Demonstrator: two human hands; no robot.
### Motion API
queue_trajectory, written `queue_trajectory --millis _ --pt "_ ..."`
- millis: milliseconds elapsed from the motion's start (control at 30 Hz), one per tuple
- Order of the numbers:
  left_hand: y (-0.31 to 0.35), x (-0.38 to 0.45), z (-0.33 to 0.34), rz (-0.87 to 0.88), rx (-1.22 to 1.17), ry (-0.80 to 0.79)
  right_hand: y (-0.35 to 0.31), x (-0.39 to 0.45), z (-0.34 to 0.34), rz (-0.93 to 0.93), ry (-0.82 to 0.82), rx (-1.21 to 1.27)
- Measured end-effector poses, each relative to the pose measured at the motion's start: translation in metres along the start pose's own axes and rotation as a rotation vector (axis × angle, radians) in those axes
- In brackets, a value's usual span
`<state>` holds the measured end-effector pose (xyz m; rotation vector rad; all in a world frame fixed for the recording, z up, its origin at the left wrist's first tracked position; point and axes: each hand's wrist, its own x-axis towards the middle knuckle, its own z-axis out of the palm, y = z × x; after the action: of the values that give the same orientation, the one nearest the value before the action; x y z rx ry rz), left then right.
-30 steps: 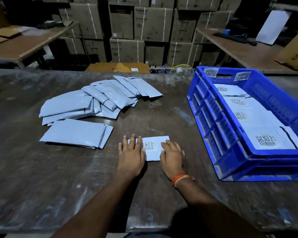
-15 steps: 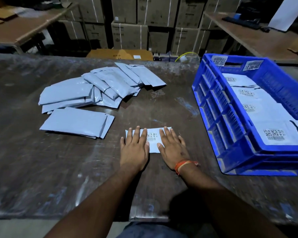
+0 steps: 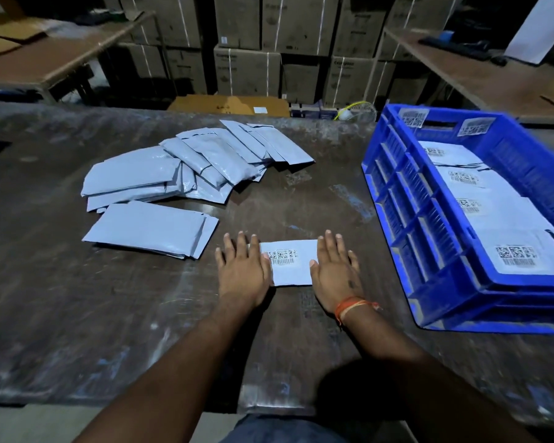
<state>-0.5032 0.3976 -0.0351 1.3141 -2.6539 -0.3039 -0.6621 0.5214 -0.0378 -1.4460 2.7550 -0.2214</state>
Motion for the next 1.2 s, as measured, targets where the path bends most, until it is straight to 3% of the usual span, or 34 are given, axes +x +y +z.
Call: queue_trajectory --millis 133,233,367,567,700,833,1000,1100,1200 --pt "0.001 0.003 -0.003 0.255 -0.016 -0.021 -0.018 0.007 0.001 -0.154 0.000 0.056" --pt "-0.007 -0.006 0.009 0.284 0.006 -0.031 -0.024 0.005 0.010 -0.189 -0.061 0.084" --pt "-0.017 -0.011 0.013 0.209 0.040 -0.023 -0.013 0.005 0.010 -0.178 -0.102 0.046" --pt "-0.020 -0.013 0.013 0.102 0.010 -0.019 0.011 0.009 0.006 -0.018 -0.134 -0.026" --pt "0.000 -0.019 0.002 -0.144 -0.095 0.052 0.002 0.005 -0.008 0.148 -0.105 0.027" --pt "0.019 -0.024 -0.014 -0.330 -0.241 0.019 -0.013 -0.001 -0.003 0.194 0.077 0.229" --pt "0.011 -0.008 -0.015 -0.466 -0.607 -0.054 -0.010 0.009 -0.008 0.353 -0.040 0.701" --pt "0.000 -0.003 -0.014 -0.443 -0.973 -0.071 0.003 0.012 -0.009 0.356 -0.065 1.062" --pt "-0.001 0.003 -0.034 -0.378 -1.162 -0.109 0.002 0.009 -0.030 0.288 -0.024 1.221"
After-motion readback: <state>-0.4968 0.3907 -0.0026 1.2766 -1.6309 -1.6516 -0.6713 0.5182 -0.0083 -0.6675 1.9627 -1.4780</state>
